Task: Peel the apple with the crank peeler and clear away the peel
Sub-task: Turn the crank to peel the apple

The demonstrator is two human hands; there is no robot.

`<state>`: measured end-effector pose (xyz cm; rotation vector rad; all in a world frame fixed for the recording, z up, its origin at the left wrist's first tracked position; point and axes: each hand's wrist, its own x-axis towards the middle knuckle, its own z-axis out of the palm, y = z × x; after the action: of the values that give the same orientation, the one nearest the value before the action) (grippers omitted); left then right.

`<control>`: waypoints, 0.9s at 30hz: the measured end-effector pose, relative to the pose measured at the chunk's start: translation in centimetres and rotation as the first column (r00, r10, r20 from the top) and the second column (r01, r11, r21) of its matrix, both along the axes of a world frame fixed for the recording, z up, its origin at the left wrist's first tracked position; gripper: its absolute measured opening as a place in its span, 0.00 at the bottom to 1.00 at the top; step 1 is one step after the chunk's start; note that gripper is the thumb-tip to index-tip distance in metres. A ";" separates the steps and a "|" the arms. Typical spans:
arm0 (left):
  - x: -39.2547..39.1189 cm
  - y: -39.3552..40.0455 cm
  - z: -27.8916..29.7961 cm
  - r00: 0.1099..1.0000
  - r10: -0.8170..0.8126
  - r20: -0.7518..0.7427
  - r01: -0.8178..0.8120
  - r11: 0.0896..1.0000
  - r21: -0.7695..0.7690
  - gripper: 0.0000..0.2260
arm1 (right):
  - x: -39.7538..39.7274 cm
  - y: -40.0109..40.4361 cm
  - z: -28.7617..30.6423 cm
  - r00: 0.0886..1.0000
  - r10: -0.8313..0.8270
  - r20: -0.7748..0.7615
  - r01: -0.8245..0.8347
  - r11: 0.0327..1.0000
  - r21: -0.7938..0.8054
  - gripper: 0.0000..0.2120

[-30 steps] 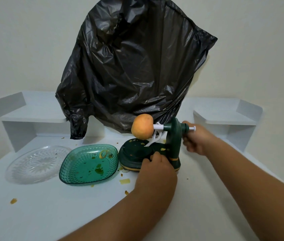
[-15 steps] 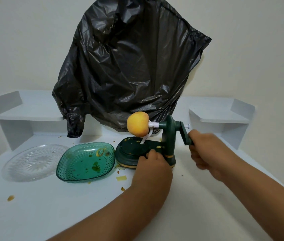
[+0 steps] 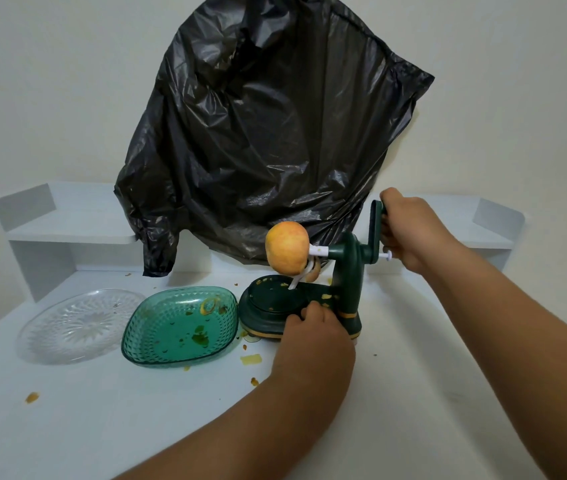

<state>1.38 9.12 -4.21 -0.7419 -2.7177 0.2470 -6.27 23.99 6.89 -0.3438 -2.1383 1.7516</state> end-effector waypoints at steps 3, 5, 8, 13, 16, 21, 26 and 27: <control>-0.1 0.0 0.0 1.000 -0.002 -0.001 0.002 1.000 0.015 0.18 | -1.5 0.1 -1.2 0.998 0.029 0.061 -0.024 0.997 -0.070 0.14; -0.1 0.0 0.0 1.000 -0.003 -0.001 0.003 1.000 0.021 0.18 | -2.1 0.1 -2.3 0.992 0.035 0.124 -0.023 0.995 -0.101 0.13; -0.1 0.0 0.0 1.000 0.001 0.002 -0.001 1.000 0.016 0.19 | -2.4 0.3 -4.3 0.985 0.056 0.163 -0.031 0.988 -0.150 0.11; 0.0 0.0 0.1 1.000 -0.002 -0.005 0.002 1.000 0.007 0.19 | -1.4 0.7 -7.6 0.965 0.099 0.244 -0.080 0.993 -0.085 0.13; 0.2 0.0 0.2 1.000 -0.006 -0.019 0.005 1.000 -0.007 0.17 | -0.2 0.4 -8.7 0.947 0.060 0.314 -0.042 0.997 -0.066 0.14; 0.3 0.0 0.1 1.000 0.000 -0.021 0.000 1.000 0.009 0.17 | 2.0 0.1 -9.4 0.940 0.032 0.341 -0.037 0.999 0.007 0.17; 0.3 0.0 0.1 1.000 0.009 -0.030 -0.008 1.000 0.013 0.17 | 4.2 -0.2 -9.1 0.926 0.044 0.374 -0.074 0.995 0.065 0.16; 0.3 0.0 0.1 0.999 0.010 -0.032 -0.010 1.000 0.011 0.16 | 4.7 -0.3 -9.1 0.925 0.055 0.375 -0.081 0.995 0.053 0.16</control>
<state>1.69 9.11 -4.12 -0.7150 -2.6912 0.2441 -1.57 23.70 -2.19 -0.6378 -2.4921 1.7595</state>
